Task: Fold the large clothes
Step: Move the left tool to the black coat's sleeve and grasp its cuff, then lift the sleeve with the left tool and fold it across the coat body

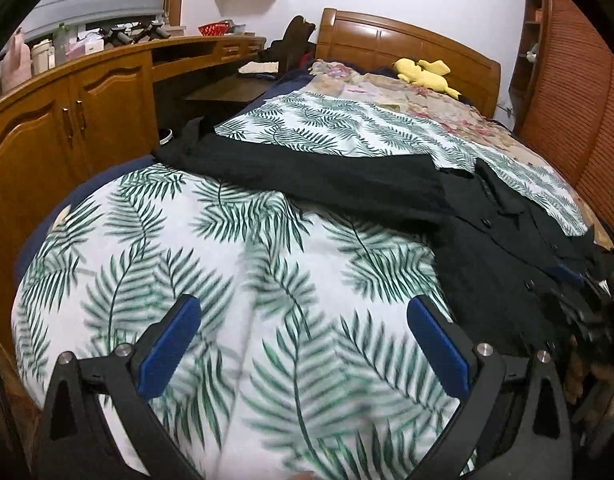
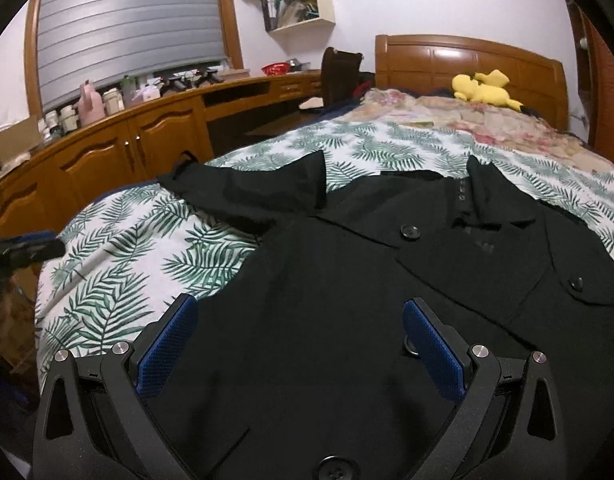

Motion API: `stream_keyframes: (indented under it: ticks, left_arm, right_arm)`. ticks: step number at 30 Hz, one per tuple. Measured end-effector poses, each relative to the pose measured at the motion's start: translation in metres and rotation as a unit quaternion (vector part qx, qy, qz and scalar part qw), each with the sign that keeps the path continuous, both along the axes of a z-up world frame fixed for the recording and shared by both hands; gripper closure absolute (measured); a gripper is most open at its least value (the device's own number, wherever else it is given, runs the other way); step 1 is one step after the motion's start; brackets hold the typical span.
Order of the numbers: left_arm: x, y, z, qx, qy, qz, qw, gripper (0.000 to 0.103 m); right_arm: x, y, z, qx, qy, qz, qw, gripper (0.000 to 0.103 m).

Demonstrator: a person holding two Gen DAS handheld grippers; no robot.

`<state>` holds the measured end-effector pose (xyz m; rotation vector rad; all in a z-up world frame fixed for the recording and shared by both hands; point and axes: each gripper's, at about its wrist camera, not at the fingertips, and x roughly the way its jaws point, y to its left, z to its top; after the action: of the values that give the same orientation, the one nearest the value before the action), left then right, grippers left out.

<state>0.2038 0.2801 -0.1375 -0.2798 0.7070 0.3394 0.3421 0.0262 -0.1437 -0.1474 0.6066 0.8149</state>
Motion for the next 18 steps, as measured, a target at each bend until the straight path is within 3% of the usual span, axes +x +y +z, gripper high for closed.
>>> stream_keyframes:
  ticks: [9,18]
  left_arm:
    - [0.067,0.033,0.009,-0.029,-0.011,-0.008,0.9995,0.001]
    - [0.121,0.081,-0.005,-0.105,-0.021,0.022,0.9939,0.02]
  right_arm:
    - [0.0,0.006,-0.003,-0.015,-0.003,0.008,1.0,0.0]
    - [0.001,0.011,-0.008,-0.03,0.0,0.013,0.999,0.0]
